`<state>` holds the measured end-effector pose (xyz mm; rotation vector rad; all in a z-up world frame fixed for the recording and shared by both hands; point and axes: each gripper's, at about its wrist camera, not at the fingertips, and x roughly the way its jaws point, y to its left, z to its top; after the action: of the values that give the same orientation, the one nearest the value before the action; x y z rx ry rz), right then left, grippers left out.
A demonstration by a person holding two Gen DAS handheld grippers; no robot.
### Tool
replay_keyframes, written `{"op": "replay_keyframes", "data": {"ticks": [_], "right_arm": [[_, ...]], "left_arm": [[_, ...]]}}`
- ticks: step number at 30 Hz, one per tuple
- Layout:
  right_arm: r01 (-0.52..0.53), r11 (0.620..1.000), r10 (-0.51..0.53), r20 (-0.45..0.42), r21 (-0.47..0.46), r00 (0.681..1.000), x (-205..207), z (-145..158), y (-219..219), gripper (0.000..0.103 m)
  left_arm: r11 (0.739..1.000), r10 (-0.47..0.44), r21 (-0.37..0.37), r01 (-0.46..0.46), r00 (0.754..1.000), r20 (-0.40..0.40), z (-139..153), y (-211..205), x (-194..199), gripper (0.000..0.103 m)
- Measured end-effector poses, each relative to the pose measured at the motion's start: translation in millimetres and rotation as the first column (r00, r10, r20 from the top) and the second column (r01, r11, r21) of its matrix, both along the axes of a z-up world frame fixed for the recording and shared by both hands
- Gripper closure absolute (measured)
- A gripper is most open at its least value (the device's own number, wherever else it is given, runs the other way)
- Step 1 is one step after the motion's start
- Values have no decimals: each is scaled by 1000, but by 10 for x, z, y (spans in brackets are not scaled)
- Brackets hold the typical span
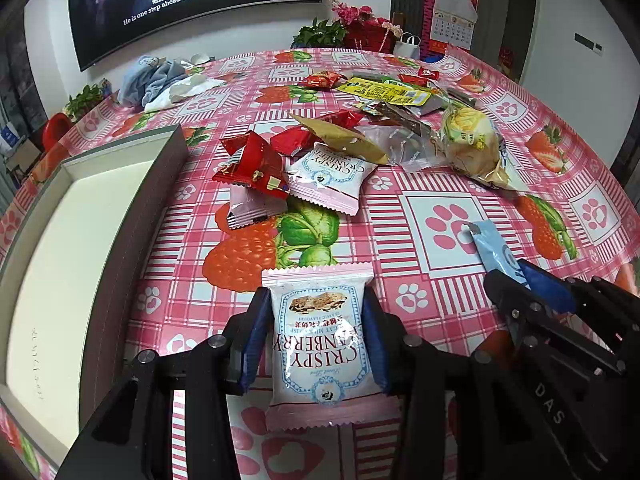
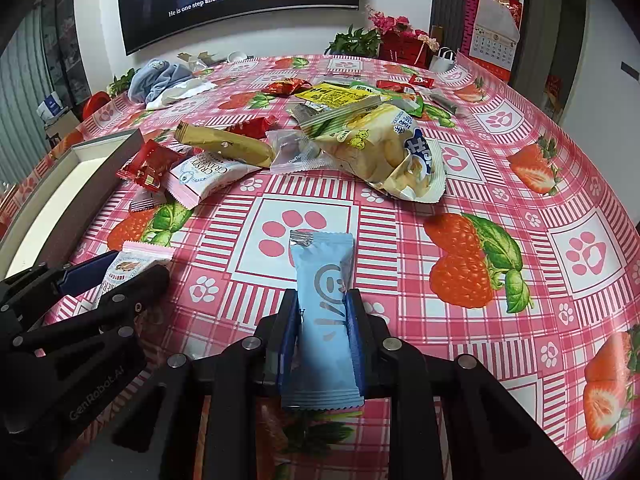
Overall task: Organize snacks
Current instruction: 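Lift the cranberry packet with left tool while right tool lifts blue bar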
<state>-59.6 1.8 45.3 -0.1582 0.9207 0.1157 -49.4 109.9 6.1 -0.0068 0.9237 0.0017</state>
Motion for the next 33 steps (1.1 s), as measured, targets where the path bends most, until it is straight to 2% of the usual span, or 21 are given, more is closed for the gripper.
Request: {"op": "replay_keyframes", "data": {"ticks": [26, 33], "right_arm": [[-22, 998, 22, -6, 66, 1000, -6, 3, -51, 78], [-47, 998, 48, -9, 41, 999, -6, -6, 0, 78]], "left_arm": [[1000, 8, 2, -8, 1000, 3, 16, 1, -37, 55], [1000, 17, 5, -17, 1000, 3, 7, -18, -22, 55]]}}
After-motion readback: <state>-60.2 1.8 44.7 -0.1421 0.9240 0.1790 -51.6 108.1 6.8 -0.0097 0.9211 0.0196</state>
